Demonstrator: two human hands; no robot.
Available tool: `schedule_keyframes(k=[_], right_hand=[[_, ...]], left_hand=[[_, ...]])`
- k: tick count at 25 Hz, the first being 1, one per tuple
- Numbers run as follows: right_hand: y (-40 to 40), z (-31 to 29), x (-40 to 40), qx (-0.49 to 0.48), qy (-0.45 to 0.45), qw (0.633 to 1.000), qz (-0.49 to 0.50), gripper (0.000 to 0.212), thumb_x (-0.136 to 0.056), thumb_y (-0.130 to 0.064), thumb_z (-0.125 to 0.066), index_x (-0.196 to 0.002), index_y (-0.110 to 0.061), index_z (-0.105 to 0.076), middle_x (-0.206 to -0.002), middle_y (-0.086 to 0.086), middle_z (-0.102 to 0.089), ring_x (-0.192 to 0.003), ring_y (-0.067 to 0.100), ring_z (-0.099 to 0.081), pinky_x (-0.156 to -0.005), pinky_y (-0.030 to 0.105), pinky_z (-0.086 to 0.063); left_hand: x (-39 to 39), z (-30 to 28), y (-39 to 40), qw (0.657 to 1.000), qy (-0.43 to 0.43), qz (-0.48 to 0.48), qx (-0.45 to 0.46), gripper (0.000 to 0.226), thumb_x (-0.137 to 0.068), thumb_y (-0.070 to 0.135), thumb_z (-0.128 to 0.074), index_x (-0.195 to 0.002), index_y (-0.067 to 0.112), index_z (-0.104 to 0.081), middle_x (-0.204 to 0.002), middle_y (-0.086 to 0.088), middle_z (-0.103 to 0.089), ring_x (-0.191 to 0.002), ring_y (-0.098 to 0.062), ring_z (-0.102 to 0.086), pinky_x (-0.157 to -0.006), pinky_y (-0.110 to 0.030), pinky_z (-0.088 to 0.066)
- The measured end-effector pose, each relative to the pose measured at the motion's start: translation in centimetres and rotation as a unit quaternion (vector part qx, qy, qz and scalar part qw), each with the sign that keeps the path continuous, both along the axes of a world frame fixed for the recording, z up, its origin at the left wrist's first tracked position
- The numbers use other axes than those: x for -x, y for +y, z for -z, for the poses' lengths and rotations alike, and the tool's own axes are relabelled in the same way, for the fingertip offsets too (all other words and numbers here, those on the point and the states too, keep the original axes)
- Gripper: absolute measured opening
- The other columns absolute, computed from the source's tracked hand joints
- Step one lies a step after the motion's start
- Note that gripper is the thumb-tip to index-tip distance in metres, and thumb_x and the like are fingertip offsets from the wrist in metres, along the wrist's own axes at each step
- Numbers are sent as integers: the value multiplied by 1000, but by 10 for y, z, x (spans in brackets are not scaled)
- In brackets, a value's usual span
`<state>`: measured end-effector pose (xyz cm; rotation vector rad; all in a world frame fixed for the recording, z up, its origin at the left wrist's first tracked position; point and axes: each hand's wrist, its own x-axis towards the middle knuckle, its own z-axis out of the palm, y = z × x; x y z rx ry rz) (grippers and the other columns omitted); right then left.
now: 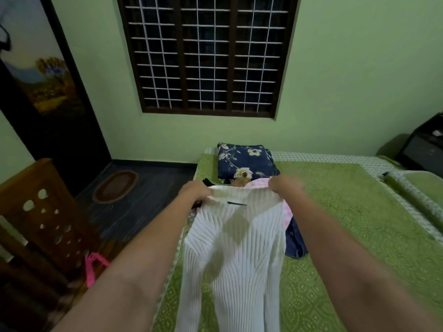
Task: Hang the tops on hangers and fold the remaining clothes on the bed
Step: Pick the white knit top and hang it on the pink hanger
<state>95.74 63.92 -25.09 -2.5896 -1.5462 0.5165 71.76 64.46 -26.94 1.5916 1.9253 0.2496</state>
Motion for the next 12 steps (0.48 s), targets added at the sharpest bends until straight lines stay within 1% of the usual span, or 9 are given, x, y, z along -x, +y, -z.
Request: schedule_keyframes(k=[2, 3, 4, 5, 6, 7, 8, 10, 12], right_hand=[[47, 26, -9, 21, 39, 999, 6, 43, -95, -26, -39, -132, -7, -53, -124, 12, -58, -114, 29, -57, -94, 36, -46], [66, 39, -10, 37, 71, 997, 1, 43, -97, -26, -41, -136, -8, -49, -129, 12, -56, -115, 31, -57, -95, 38, -48], [83, 54, -11, 37, 122, 992, 16, 46, -98, -26, -41, -142, -13, -41, -128, 12, -56, -112, 32, -59, -92, 39, -50], [96, 65, -8, 27, 210, 976, 54, 52, -100, -26, -40, -150, -21, -26, -124, 12, -56, -110, 33, -60, -89, 39, -51], [110, 80, -5, 2, 291, 953, 85, 59, -101, -26, -41, -153, -25, -12, -120, 12, -55, -111, 35, -59, -88, 41, -51], [119, 95, -2, -17, 319, 942, 102, 62, -100, -24, -42, -153, -22, -9, -121, 13, -53, -115, 36, -56, -92, 43, -49], [125, 113, 3, -25, 319, 943, 94, 58, -99, -21, -44, -151, -15, -18, -128, 15, -52, -119, 37, -53, -96, 44, -47], [131, 151, 26, 46, 194, 980, -9, 43, -100, -17, -42, -141, -5, -40, -134, 17, -52, -121, 32, -52, -97, 37, -45], [132, 184, 75, 117, 172, 975, -73, 37, -101, -18, -41, -136, -8, -48, -129, 10, -58, -116, 26, -56, -93, 32, -46]], left_hand=[[-19, 28, 39, 982, -151, -74, 85, 22, -95, 24, -50, -90, 4, -58, -72, -10, -57, -59, -20, -56, -65, -31, -49], [-28, 39, 52, 959, -237, -109, 108, 25, -98, 23, -46, -107, 2, -56, -85, -12, -60, -71, -23, -60, -74, -36, -51], [-36, 50, 67, 936, -304, -130, 121, 38, -101, 28, -42, -129, 4, -48, -109, -15, -60, -94, -28, -61, -87, -39, -50], [-42, 63, 84, 924, -334, -140, 122, 52, -102, 36, -38, -145, 9, -32, -135, -17, -48, -118, -33, -52, -99, -42, -44], [-44, 79, 98, 920, -344, -145, 120, 63, -101, 43, -36, -152, 13, -15, -151, -15, -31, -132, -35, -40, -106, -44, -38], [-44, 89, 102, 922, -343, -142, 114, 69, -100, 48, -36, -153, 15, -5, -156, -13, -21, -136, -35, -35, -108, -45, -36], [-35, 111, 106, 919, -346, -141, 125, 71, -99, 49, -37, -153, 16, -5, -157, -11, -20, -137, -34, -34, -108, -45, -36], [-6, 139, 97, 899, -378, -149, 166, 74, -95, 51, -47, -152, 15, -17, -155, -8, -25, -137, -31, -34, -108, -42, -34], [46, 174, 75, 871, -406, -169, 218, 80, -85, 50, -64, -147, 11, -30, -151, -8, -33, -131, -31, -41, -106, -42, -36]])
